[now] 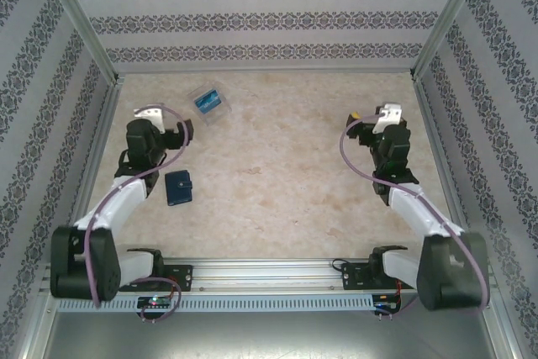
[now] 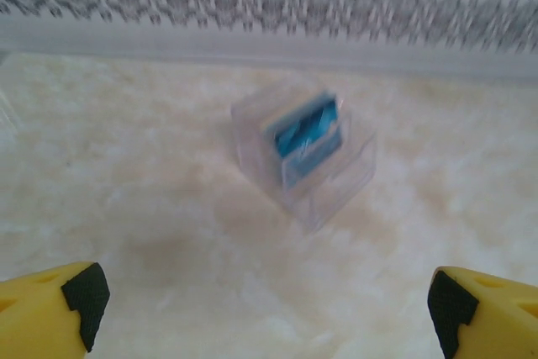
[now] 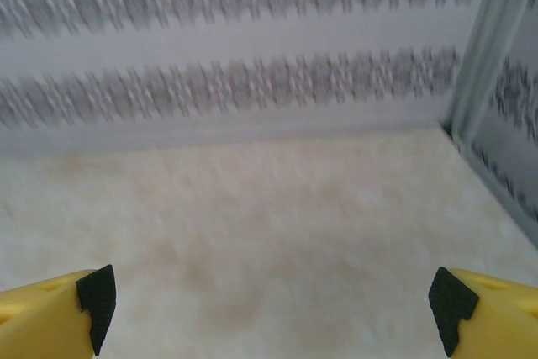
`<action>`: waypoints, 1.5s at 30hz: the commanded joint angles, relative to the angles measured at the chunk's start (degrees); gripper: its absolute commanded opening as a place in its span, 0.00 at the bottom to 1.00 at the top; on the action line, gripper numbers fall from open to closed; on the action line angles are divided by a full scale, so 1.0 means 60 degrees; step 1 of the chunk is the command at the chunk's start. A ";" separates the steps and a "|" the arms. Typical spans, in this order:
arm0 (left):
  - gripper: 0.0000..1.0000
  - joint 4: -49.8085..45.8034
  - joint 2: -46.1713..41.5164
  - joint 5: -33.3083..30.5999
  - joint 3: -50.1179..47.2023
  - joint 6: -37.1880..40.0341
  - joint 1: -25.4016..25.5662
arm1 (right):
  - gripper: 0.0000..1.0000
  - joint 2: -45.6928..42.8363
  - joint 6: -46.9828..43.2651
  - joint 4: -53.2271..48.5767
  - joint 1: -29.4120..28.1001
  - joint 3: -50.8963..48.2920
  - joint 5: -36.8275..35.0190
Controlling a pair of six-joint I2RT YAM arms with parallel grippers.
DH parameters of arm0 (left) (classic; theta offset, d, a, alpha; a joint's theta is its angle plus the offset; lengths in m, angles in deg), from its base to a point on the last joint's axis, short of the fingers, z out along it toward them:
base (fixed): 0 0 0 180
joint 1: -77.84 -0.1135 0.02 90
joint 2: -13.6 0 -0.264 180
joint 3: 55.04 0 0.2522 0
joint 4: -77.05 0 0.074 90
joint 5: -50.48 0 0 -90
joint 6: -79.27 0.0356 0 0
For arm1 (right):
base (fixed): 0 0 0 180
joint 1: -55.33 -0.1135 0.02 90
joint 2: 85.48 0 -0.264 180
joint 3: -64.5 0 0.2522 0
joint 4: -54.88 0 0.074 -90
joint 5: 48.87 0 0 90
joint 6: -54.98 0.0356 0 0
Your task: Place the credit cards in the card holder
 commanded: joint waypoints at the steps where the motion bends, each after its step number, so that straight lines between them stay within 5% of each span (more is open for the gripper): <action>1: 0.99 -0.5988 -0.0172 -0.2740 0.0999 -0.5363 -0.0057 | 0.98 -0.0095 0.2592 -0.1380 -0.0100 0.0269 -0.0993; 3: 0.99 -0.6591 0.0256 -0.1823 0.1327 -0.4739 -0.0130 | 0.98 -0.0123 0.4457 -0.2853 0.0157 0.0600 -0.0587; 5: 1.00 -0.6691 0.0698 -0.0387 0.1350 -0.4127 0.0047 | 0.98 0.0054 0.4442 -0.3331 -0.0160 0.0787 0.0621; 7: 1.00 -0.6881 0.0932 0.0288 0.1033 -0.4134 0.0368 | 0.98 0.0272 0.4093 -0.4028 -0.1361 0.1049 0.0221; 11: 0.99 -0.7264 0.0518 0.0347 0.0042 -0.4239 0.0514 | 0.98 0.0623 0.3482 -0.4493 -0.3525 0.1135 -0.0435; 17: 1.00 -0.7346 -0.0841 -0.0038 -0.0884 -0.4628 0.0514 | 0.98 0.1406 0.3422 -0.4307 -0.4836 0.1252 -0.0185; 26: 0.63 -0.6466 0.0477 0.0523 -0.0768 -0.3883 0.0514 | 0.96 0.2134 0.3416 -0.4342 -0.5453 0.2119 -0.0132; 35: 0.74 -0.7176 0.0455 -0.0983 -0.0543 -0.3926 0.0514 | 0.96 0.2578 0.3724 -0.4546 -0.5635 0.2641 0.0205; 45: 0.69 -0.6618 0.1329 -0.1251 0.0021 -0.3340 0.0499 | 0.93 0.2849 0.3826 -0.4605 -0.5838 0.2923 0.0365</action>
